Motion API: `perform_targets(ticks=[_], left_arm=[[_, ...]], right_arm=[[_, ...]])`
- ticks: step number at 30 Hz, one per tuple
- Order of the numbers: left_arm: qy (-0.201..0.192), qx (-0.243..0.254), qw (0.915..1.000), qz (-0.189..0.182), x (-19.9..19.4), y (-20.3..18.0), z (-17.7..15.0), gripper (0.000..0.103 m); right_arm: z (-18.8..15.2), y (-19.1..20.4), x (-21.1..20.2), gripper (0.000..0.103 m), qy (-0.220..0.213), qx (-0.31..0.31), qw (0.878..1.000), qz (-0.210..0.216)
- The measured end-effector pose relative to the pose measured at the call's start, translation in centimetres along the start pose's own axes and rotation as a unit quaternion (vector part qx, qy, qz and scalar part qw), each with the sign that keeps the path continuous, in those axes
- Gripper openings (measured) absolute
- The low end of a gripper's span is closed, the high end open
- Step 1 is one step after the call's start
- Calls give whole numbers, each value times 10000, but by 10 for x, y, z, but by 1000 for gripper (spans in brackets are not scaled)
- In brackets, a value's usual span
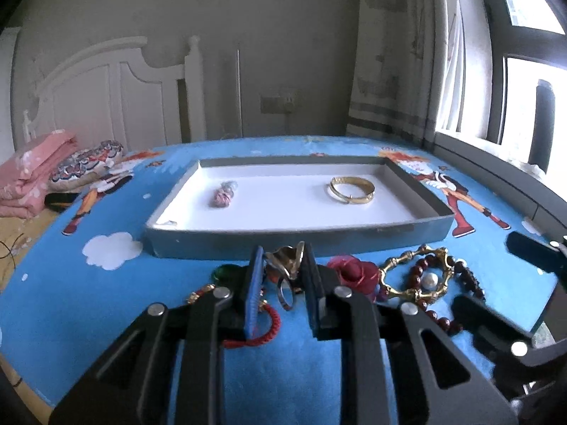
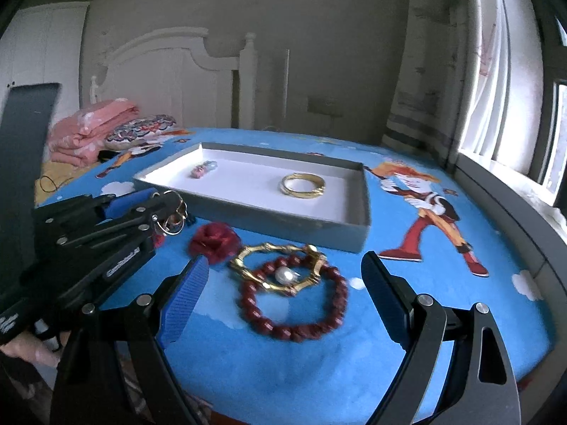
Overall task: Organize jewelry
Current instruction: 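Grasp the gold ring with the left tool while the right tool grasps the red rose brooch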
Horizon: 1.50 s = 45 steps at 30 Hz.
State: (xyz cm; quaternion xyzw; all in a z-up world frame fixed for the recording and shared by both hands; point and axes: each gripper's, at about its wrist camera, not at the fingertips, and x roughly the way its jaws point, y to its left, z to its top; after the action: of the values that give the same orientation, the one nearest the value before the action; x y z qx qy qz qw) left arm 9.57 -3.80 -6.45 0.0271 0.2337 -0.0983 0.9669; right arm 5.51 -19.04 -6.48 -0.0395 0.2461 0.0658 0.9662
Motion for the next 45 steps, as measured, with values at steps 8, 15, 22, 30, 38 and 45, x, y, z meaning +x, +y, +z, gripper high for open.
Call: perform_targets(ticks=[8,15,22,30,38,45], left_arm=[[-342,137,9987,346,-25,16,8,21],[-301,-49,9984,478,-28,48,9,21],[-210,-20,9984,519,-26,53,0,21],[-118,-15,9986,511,-22,50,-6,21],[-160,64,9986,493,-27,44,-7,21],[-217,233,9986,420,-34,28,-6,21]], right_arm=[[5,21,24,71,281,-12,9991,317],[17,38,37,65,357,-117,9988,330],[21,53,59,59,633,-156,9976,212],[18,57,64,41,671,-292,9972,150],[19,40,41,41,428,-10,9985,333],[16,27,19,41,273,71,9991,316]])
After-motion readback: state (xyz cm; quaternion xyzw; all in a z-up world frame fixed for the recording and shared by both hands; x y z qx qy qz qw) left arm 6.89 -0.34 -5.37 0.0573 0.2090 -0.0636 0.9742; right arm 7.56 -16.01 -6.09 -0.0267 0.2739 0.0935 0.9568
